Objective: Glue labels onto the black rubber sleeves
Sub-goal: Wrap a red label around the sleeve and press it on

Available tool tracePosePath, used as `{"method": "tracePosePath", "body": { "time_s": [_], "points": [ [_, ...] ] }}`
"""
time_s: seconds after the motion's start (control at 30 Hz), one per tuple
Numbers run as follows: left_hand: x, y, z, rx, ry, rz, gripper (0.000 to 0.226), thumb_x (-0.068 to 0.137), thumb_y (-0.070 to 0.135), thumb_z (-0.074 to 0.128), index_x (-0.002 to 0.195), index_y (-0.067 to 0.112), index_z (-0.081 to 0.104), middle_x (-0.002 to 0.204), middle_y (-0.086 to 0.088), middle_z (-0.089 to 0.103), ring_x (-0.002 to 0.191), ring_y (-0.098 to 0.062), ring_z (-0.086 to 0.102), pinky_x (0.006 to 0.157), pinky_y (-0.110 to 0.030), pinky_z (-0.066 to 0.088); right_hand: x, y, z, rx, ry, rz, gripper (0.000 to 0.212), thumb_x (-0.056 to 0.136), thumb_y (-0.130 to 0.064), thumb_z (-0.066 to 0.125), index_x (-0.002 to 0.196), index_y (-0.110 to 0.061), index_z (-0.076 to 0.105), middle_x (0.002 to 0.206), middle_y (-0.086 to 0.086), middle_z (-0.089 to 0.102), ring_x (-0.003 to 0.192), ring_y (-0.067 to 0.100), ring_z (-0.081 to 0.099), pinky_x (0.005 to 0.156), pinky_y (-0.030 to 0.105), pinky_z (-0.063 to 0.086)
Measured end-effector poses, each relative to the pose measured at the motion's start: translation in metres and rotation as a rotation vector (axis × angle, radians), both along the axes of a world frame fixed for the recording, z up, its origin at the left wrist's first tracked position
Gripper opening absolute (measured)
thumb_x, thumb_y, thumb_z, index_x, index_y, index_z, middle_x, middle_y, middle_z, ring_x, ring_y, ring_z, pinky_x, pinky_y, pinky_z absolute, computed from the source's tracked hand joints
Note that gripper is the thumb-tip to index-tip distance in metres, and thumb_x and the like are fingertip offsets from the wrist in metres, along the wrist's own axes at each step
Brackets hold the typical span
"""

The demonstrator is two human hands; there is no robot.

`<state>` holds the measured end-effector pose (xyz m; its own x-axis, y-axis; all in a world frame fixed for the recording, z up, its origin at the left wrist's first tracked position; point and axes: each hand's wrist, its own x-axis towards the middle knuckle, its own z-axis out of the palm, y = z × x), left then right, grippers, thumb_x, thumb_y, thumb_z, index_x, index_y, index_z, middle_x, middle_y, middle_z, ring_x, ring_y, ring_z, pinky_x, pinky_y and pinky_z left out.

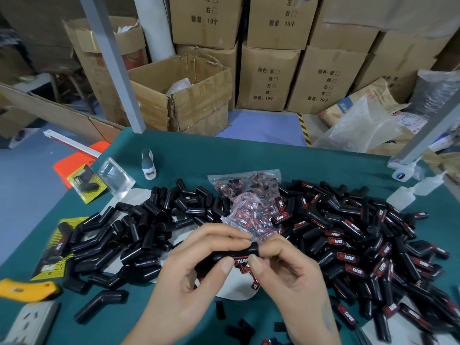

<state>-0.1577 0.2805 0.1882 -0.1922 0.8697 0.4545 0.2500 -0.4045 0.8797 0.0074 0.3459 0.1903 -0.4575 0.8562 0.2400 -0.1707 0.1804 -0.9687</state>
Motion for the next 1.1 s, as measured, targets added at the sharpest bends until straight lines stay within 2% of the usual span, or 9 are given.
{"method": "tracePosePath", "body": {
  "time_s": [0.17,0.27,0.4,0.6,0.77,0.93,1.1],
  "points": [
    [0.000,-0.001,-0.002,-0.065,-0.026,-0.076,0.034,0.099,0.012,0.056,0.125,0.025,0.073,0.131,0.003,0.073,0.127,-0.025,0.066,0.105,-0.033,0.051,0.000,0.001,-0.003,0.016,-0.005,-0.025,0.021,0.080,-0.031,0.075,0.076,-0.011,0.070,0.068,0.000,0.050,0.066,0.011,0.047,0.065,0.022,0.040],
    [0.001,-0.003,-0.002,-0.088,-0.075,-0.103,0.044,0.097,0.009,0.055,0.134,0.029,0.069,0.134,0.003,0.072,0.128,-0.022,0.066,0.105,-0.029,0.051,0.000,0.001,-0.005,0.018,-0.018,-0.017,0.019,0.081,-0.030,0.075,0.076,-0.012,0.072,0.070,0.008,0.051,0.066,0.012,0.047,0.066,0.021,0.041],
    [0.003,-0.002,-0.002,-0.078,-0.102,-0.096,0.051,0.094,0.005,0.054,0.136,0.030,0.067,0.131,0.004,0.074,0.127,-0.017,0.067,0.104,-0.022,0.051,0.001,0.001,-0.008,0.024,-0.023,-0.011,0.020,0.083,-0.029,0.076,0.077,-0.010,0.071,0.070,0.008,0.050,0.065,0.012,0.047,0.066,0.021,0.041],
    [0.004,-0.003,-0.002,-0.093,-0.105,-0.082,0.054,0.091,0.006,0.053,0.136,0.033,0.066,0.130,0.006,0.074,0.126,-0.015,0.067,0.104,-0.021,0.050,0.001,0.002,-0.010,0.037,-0.036,-0.015,0.019,0.084,-0.030,0.075,0.076,-0.013,0.070,0.070,0.009,0.050,0.065,0.012,0.046,0.066,0.022,0.040],
    [0.004,-0.004,-0.002,-0.114,-0.120,-0.078,0.055,0.092,0.007,0.054,0.137,0.036,0.065,0.130,0.007,0.074,0.126,-0.015,0.068,0.104,-0.021,0.051,0.001,0.002,-0.010,0.042,-0.035,-0.020,0.023,0.084,-0.029,0.075,0.077,-0.008,0.068,0.068,0.006,0.049,0.065,0.012,0.046,0.066,0.021,0.039],
    [0.003,-0.004,-0.004,-0.132,-0.087,-0.082,0.071,0.089,-0.016,0.051,0.137,0.035,0.064,0.130,0.006,0.075,0.126,-0.015,0.068,0.104,-0.020,0.049,0.000,0.001,-0.008,0.028,-0.021,-0.022,0.025,0.083,-0.029,0.074,0.078,-0.006,0.067,0.068,0.009,0.048,0.065,0.013,0.045,0.065,0.022,0.039],
    [0.002,-0.004,-0.005,-0.139,-0.082,-0.077,0.072,0.089,-0.016,0.050,0.138,0.036,0.063,0.130,0.007,0.074,0.127,-0.015,0.067,0.105,-0.022,0.050,0.000,0.001,-0.007,0.012,-0.018,-0.018,0.026,0.082,-0.029,0.074,0.077,-0.005,0.067,0.068,0.012,0.048,0.065,0.015,0.044,0.064,0.023,0.039]
  ]
}}
